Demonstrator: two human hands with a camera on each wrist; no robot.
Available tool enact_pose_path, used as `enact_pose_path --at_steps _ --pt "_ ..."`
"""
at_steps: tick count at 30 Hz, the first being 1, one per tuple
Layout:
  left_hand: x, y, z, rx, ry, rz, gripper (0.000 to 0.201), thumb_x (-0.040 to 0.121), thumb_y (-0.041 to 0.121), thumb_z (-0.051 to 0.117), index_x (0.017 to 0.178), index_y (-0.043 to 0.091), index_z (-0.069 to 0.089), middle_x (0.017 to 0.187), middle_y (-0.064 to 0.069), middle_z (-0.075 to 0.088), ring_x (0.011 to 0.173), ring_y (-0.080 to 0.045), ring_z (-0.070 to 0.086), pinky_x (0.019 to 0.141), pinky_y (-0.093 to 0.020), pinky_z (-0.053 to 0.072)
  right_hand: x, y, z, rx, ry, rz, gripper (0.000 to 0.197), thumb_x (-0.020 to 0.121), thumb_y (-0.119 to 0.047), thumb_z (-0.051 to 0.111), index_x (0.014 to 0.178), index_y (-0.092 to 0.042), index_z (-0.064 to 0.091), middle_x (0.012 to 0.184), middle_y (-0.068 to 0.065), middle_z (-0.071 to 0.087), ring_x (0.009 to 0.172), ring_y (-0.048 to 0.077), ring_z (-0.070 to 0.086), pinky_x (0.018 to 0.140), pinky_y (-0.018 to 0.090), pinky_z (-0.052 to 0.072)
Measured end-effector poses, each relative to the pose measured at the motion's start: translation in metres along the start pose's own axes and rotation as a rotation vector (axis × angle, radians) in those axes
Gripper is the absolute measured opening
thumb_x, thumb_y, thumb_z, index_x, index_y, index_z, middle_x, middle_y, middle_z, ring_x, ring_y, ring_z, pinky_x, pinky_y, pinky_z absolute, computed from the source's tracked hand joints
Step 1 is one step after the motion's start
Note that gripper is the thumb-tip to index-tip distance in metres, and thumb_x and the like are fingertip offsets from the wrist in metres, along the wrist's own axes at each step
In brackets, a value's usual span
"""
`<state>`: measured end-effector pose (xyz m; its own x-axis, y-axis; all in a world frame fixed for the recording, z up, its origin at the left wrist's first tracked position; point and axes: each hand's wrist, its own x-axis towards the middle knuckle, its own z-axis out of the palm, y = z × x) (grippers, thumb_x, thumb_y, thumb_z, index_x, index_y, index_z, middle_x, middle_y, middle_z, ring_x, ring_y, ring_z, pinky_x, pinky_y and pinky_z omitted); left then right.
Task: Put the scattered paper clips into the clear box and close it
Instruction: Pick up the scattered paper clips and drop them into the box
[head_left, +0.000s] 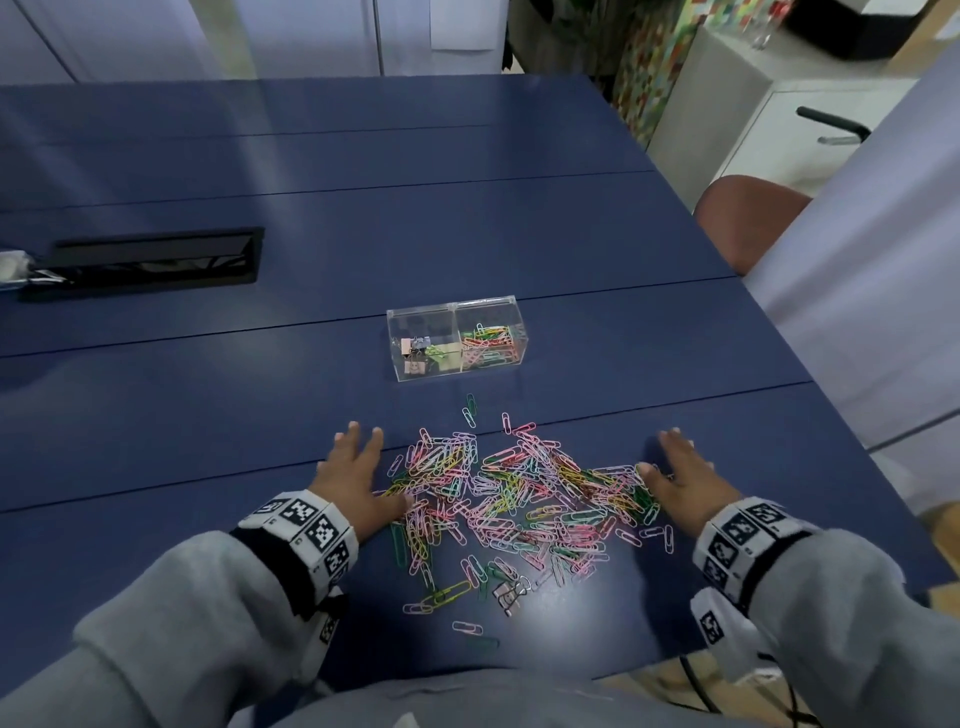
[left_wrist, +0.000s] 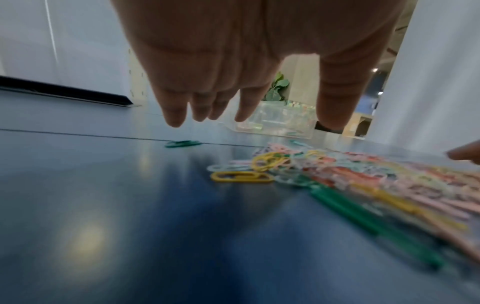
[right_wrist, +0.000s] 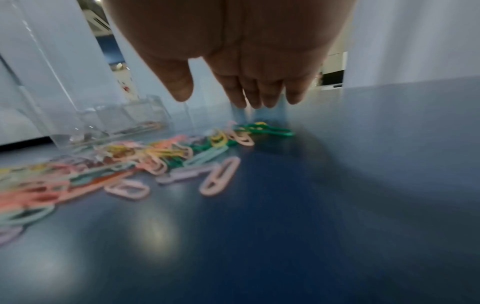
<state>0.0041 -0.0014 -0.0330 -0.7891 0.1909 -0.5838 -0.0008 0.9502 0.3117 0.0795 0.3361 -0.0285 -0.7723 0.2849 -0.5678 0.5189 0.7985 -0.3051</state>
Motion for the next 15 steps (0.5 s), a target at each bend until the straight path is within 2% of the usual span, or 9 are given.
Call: enact_pose_path --at_steps 3,6,8,11,15 --pt "-0.003 -0.014 0.003 0.035 -0.012 -0.044 0.091 0.085 0.049 0.058 0.15 0.022 0.001 0.159 -0.005 -0.008 0.148 -0.024 -0.002 0.12 -0.036 0.011 -0.006 0.01 0.01 -0.039 -0.036 -0.018 0.065 0.096 -0.04 0.035 0.148 -0.015 0.005 0.158 0.001 -0.005 0.146 0.018 0.001 0.12 0.036 0.006" --pt "-0.005 -0.014 0.005 0.057 0.012 0.052 0.076 0.084 0.04 0.063 0.147 0.028 0.023 0.156 -0.003 0.018 0.143 -0.023 0.021 0.117 -0.032 0.023 -0.007 0.002 0.018 -0.076 0.054 -0.088 0.059 0.093 -0.033 0.048 0.145 -0.017 0.025 0.155 0.001 0.019 0.142 0.019 0.022 0.116 0.032 0.02" --pt "-0.006 -0.008 0.005 0.078 0.027 0.101 0.067 0.084 0.033 0.064 0.143 0.029 0.033 0.147 -0.002 0.032 0.136 -0.023 0.034 0.112 -0.031 0.031 -0.007 -0.008 0.02 -0.092 0.089 -0.133 0.053 0.091 -0.026 0.053 0.14 -0.019 0.036 0.145 0.005 0.035 0.132 0.021 0.038 0.111 0.031 0.029" --pt "-0.005 0.002 0.005 0.121 0.02 0.12 0.059 0.085 0.029 0.063 0.139 0.03 0.038 0.136 -0.004 0.041 0.128 -0.023 0.042 0.107 -0.03 0.036 -0.005 -0.021 0.019 -0.124 0.075 -0.132 0.045 0.09 -0.021 0.054 0.134 -0.02 0.045 0.135 0.008 0.042 0.121 0.024 0.048 0.102 0.029 0.037" --pt "0.0 0.013 0.001 0.099 0.026 0.117 0.046 0.086 0.023 0.062 0.129 0.025 0.049 0.126 -0.004 0.047 0.117 -0.022 0.051 0.098 -0.027 0.041 -0.002 -0.028 0.015 -0.134 0.095 -0.117 0.03 0.087 -0.02 0.058 0.116 -0.018 0.057 0.123 0.008 0.051 0.107 0.024 0.055 0.087 0.025 0.041"
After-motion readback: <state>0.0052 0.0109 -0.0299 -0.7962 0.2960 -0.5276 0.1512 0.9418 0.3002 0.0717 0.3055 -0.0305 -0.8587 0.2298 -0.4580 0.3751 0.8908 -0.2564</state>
